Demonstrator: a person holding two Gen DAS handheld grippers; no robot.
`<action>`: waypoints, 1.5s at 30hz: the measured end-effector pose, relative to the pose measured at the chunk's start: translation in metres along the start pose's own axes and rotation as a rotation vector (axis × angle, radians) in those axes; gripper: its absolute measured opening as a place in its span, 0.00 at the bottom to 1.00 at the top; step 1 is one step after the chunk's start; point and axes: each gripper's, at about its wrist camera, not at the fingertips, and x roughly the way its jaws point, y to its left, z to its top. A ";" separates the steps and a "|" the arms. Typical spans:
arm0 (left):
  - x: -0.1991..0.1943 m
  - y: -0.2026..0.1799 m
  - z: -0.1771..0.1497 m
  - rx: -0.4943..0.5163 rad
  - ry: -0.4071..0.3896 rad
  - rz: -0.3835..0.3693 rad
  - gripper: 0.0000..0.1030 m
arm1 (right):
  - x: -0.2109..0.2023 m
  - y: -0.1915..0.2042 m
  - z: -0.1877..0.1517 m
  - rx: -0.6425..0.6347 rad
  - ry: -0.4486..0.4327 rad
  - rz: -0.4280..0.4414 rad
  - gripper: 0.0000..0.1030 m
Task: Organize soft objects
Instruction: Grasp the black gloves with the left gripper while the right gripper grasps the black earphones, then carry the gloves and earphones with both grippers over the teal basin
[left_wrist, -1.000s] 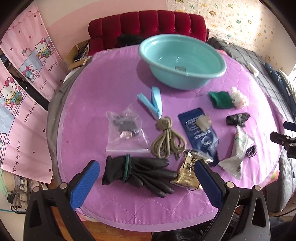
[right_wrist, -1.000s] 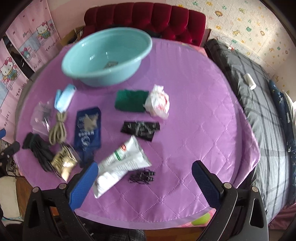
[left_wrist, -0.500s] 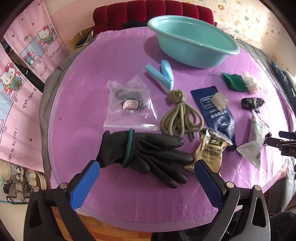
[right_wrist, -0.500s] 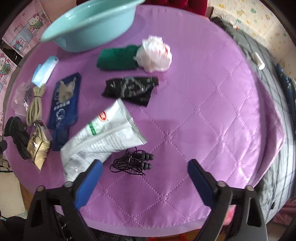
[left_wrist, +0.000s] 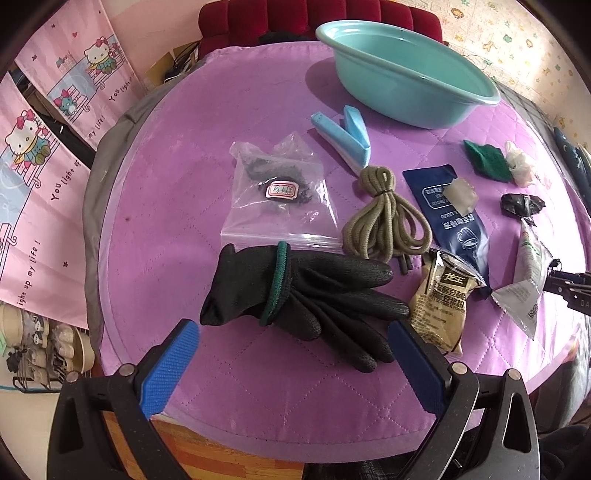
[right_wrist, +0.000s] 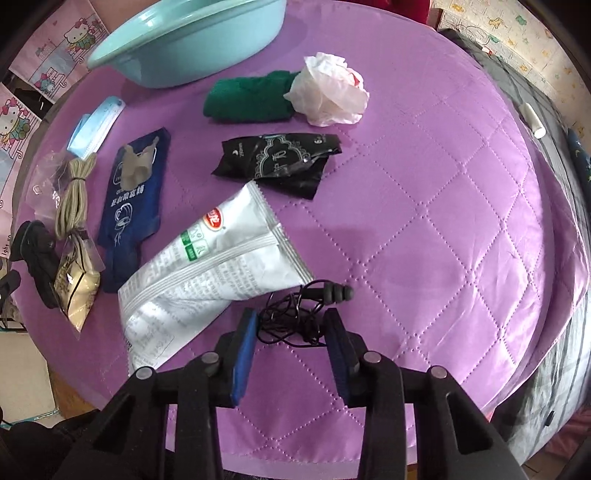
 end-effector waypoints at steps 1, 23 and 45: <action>0.002 0.001 0.000 -0.004 0.003 -0.002 1.00 | -0.001 0.000 0.000 0.004 0.002 0.002 0.36; 0.035 0.018 0.021 -0.191 0.075 -0.063 1.00 | -0.066 0.013 0.009 0.003 -0.072 -0.048 0.36; 0.033 0.026 0.003 -0.175 0.100 -0.135 0.12 | -0.081 0.029 0.007 -0.054 -0.138 -0.071 0.36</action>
